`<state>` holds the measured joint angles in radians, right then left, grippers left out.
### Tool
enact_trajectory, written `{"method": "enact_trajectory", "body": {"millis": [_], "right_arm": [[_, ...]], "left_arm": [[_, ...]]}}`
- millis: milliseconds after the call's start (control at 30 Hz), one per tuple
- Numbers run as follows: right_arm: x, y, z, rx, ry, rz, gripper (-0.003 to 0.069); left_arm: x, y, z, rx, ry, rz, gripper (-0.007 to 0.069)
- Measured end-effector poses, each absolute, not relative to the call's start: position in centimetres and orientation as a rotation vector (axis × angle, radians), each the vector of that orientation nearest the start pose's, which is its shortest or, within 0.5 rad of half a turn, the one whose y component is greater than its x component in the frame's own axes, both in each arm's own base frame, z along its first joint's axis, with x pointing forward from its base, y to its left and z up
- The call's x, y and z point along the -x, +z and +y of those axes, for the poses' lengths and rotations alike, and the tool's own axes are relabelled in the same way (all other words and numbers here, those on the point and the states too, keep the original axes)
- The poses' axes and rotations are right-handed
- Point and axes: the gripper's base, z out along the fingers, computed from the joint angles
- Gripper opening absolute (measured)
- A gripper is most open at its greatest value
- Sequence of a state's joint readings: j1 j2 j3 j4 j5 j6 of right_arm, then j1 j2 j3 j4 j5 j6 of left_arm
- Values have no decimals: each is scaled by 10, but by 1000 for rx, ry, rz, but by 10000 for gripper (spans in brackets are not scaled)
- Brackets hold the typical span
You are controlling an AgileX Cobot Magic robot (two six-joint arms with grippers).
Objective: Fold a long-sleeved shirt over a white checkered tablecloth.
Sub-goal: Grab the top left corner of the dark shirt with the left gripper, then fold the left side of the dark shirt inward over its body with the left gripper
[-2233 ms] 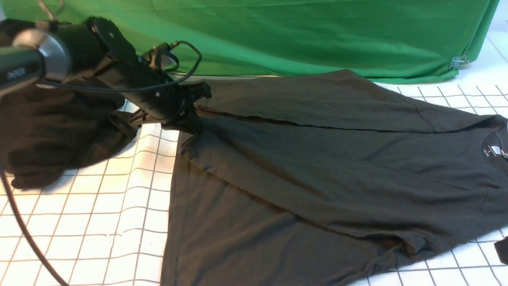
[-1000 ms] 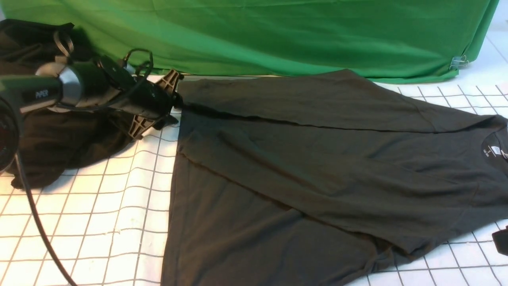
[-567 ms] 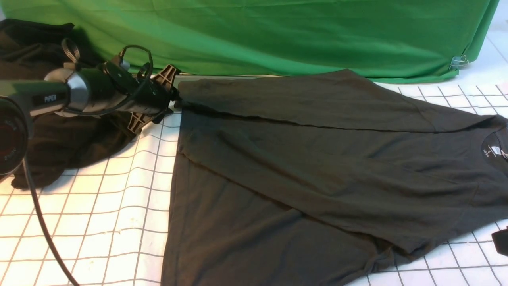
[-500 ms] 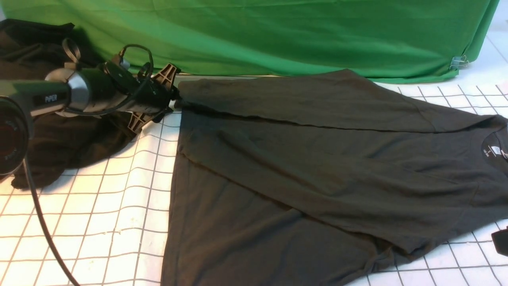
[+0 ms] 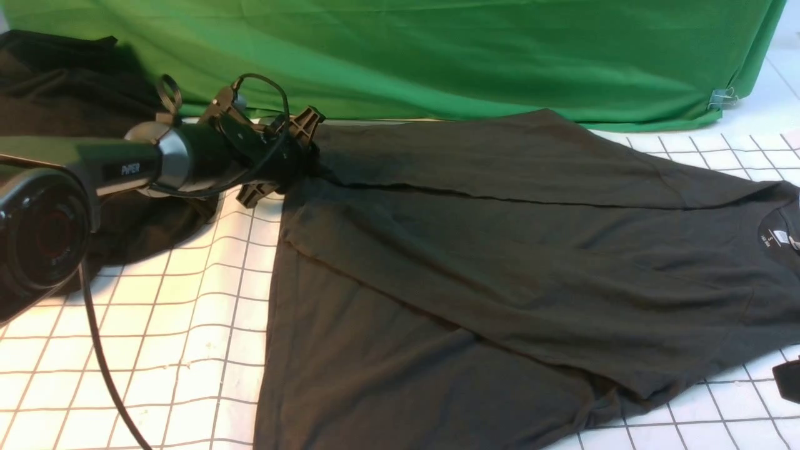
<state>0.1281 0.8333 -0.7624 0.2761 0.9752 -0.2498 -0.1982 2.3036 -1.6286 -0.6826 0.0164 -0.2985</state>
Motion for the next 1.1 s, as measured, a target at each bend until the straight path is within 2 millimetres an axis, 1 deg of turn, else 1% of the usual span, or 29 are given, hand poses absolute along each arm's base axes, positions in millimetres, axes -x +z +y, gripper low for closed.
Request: {"method": "enact_trajectory", "body": {"millis": [67,100,133,167,200,233,300,367,400,433,467,500,533,600,700,733,767,800,833,867,900,967,1033,1067,1100], "right_arm": [[-137,312,38,362,302,2476,205],[-137,312,38,352,306,2478,208],[-137,312,38,353,305,2478,208],[-137,312,38,344,308,2480,209],[-137,312,38,336,311,2481,210],[-137,312,38,331,312,2482,211],[-137,312,38,327,314,2483,214],[-137,312,38,316,318,2485,216],[-137,312,38,316,318,2485,216],[-137,312,38,313,318,2486,218],[-137,312,38,313,319,2486,218],[-137,312,38,313,319,2486,220],[-137,312,38,313,319,2486,220],[-137,312,38,298,324,2488,221],[-137,312,38,263,335,2495,224],[-137,312,38,254,339,2498,225],[-137,312,38,251,340,2499,226],[-137,312,38,246,341,2501,229],[-137,312,38,246,341,2501,229],[-137,312,38,245,342,2501,230],[-137,312,38,245,341,2499,233],[-137,312,38,244,341,2497,235],[-137,312,38,244,341,2497,236],[-137,312,38,244,341,2497,237],[-138,312,38,244,341,2496,237]], "left_arm": [[-503,135,-102,850,-668,2087,197],[-503,135,-102,838,-664,2093,146],[-503,135,-102,832,-661,2096,139],[-503,136,-102,820,-658,2099,104],[-502,141,-103,782,-648,2114,48],[-501,145,-103,761,-645,2116,31],[-500,157,-104,727,-646,2115,25],[-496,177,-104,683,-655,2107,25],[-496,180,-104,679,-656,2106,25],[-492,194,-105,651,-667,2109,25],[-489,203,-106,639,-679,2119,25],[-482,217,-108,610,-700,2154,25],[-481,219,-108,605,-703,2160,25],[-463,245,-113,512,-737,2261,25],[-442,270,-118,385,-749,2338,25],[-429,280,-120,329,-750,2375,25],[-421,285,-120,302,-747,2386,25],[-407,289,-119,277,-744,2416,25],[-405,290,-119,274,-741,2418,25],[-396,293,-118,263,-740,2425,25],[-374,281,-113,267,-720,2486,25],[-353,259,-108,297,-699,2553,25],[-343,245,-107,325,-691,2584,25],[-331,222,-105,354,-668,2614,25],[-328,216,-104,360,-665,2626,25]]}}
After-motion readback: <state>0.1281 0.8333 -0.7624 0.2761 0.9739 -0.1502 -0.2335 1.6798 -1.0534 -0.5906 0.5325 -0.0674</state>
